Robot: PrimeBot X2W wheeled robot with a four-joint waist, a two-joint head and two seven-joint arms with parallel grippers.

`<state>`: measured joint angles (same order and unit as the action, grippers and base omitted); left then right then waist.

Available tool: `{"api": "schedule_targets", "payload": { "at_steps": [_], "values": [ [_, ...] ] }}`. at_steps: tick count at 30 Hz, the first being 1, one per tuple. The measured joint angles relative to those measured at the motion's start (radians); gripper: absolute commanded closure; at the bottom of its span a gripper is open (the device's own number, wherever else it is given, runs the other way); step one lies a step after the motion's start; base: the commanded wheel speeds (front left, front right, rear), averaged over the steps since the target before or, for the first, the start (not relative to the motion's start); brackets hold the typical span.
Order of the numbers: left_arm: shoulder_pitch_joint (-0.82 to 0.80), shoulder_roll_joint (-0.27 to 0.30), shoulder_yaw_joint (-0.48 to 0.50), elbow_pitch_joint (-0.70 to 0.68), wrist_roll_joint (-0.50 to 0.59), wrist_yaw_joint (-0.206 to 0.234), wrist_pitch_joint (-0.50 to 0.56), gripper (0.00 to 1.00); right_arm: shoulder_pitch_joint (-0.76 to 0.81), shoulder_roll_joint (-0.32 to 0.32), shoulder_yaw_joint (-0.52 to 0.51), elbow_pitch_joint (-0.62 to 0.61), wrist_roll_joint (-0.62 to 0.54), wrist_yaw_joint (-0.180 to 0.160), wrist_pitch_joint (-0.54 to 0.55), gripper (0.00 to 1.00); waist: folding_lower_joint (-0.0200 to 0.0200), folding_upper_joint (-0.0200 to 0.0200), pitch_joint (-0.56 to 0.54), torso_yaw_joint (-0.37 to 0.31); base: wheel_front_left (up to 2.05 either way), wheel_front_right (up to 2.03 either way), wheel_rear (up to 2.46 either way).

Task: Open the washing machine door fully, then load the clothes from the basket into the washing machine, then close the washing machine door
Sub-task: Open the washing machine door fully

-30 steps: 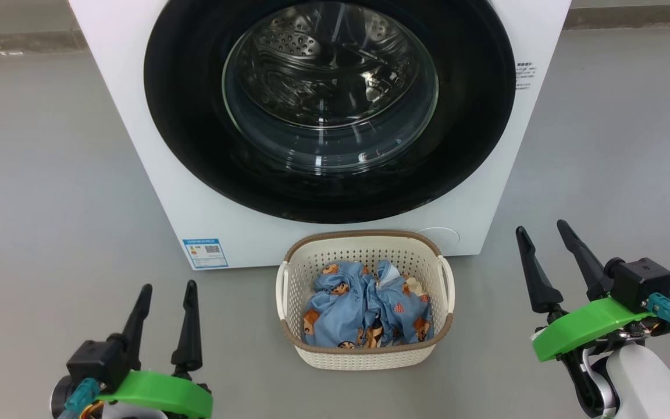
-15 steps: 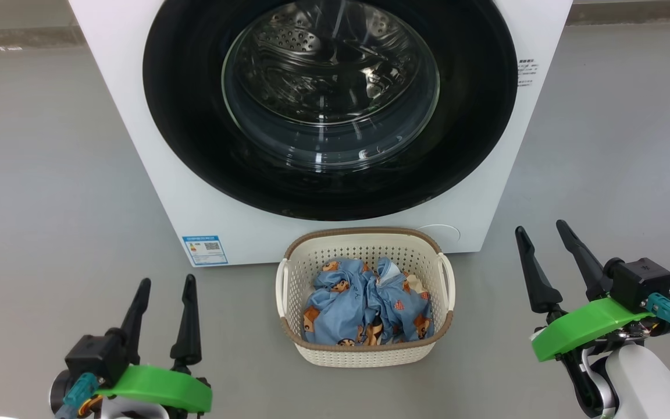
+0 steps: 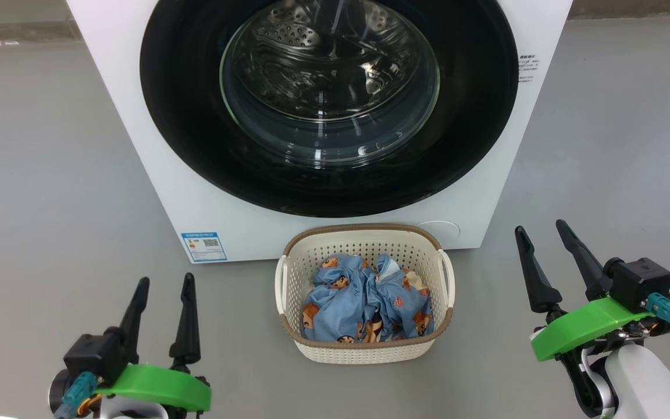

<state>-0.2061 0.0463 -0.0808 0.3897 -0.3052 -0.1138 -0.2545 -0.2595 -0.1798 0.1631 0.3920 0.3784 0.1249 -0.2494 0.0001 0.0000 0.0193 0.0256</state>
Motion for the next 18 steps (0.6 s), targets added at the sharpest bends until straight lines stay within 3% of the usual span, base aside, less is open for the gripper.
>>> {"api": "schedule_targets", "payload": {
  "at_steps": [8, 18],
  "values": [
    [0.000, 0.000, 0.000, 0.000, 0.000, 0.000, 0.000, 0.00, 0.000, 0.001, 0.000, 0.000, 0.000, 0.000, 0.000, 0.00, 0.0000, 0.0000, -0.002, 0.002, 0.54, 0.54, -1.08],
    [0.000, 0.000, 0.000, 0.000, 0.000, 0.000, 0.000, 0.00, 0.000, 0.004, 0.001, 0.001, 0.000, 0.000, 0.000, 0.00, 0.0000, 0.0000, -0.003, -0.001, 1.14, 1.14, -2.28]
  ]
}}
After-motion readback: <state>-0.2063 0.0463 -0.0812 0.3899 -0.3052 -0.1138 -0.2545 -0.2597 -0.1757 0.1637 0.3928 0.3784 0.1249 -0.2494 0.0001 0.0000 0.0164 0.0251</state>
